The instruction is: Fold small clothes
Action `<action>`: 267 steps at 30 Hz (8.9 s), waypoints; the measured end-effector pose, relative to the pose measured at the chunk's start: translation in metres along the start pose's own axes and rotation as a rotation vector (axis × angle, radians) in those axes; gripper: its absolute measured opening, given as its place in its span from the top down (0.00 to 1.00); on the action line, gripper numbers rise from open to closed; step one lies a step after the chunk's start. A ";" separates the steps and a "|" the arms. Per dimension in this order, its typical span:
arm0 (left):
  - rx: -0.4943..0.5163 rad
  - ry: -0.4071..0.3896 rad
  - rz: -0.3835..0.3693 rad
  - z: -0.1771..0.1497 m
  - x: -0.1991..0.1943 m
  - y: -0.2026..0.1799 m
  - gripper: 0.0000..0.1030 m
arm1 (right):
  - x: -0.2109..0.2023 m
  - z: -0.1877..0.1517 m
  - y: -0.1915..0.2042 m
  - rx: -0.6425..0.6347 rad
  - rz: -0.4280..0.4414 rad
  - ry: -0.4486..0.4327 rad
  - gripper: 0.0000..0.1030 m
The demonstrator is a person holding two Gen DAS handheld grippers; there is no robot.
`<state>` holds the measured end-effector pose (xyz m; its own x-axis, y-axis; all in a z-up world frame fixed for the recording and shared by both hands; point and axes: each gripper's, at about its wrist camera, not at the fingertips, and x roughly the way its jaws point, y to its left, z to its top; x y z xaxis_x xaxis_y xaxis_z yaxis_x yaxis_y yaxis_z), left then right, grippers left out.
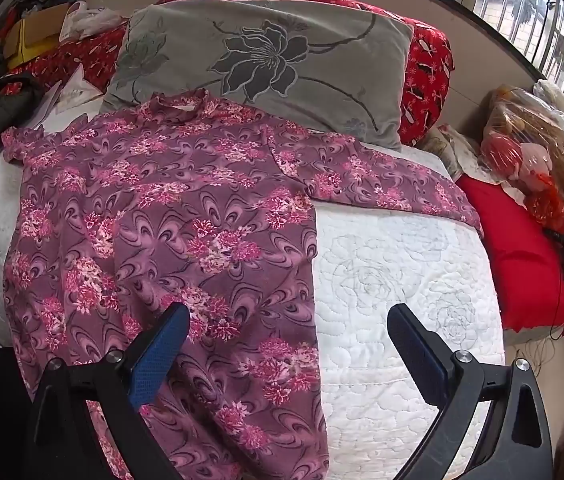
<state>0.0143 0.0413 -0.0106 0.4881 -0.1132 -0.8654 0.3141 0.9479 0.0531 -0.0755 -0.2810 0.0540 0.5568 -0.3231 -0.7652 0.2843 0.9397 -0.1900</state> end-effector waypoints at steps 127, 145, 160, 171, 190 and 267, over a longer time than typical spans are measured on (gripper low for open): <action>-0.203 0.473 -0.393 -0.006 0.063 -0.014 0.96 | 0.038 -0.100 -0.033 0.021 0.323 0.331 0.96; -0.334 0.426 -0.343 -0.010 0.021 0.074 0.96 | -0.032 -0.094 -0.112 0.526 0.556 0.173 0.97; -0.447 0.522 -0.536 -0.049 0.068 0.071 0.51 | 0.053 -0.129 -0.085 0.509 0.430 0.400 0.53; -0.388 0.480 -0.501 -0.048 0.040 0.093 0.96 | 0.007 -0.132 -0.110 0.486 0.441 0.299 0.99; -0.780 0.241 -0.372 0.169 0.140 0.152 0.51 | 0.056 -0.010 -0.055 0.486 0.442 0.213 0.77; -0.511 0.174 -0.606 0.182 0.127 0.087 0.61 | 0.126 0.205 0.135 0.288 0.720 0.030 0.91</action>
<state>0.2514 0.0555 -0.0251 0.2061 -0.6424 -0.7382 0.0523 0.7605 -0.6472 0.1928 -0.2180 0.0582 0.6614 0.3630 -0.6564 0.0545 0.8495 0.5248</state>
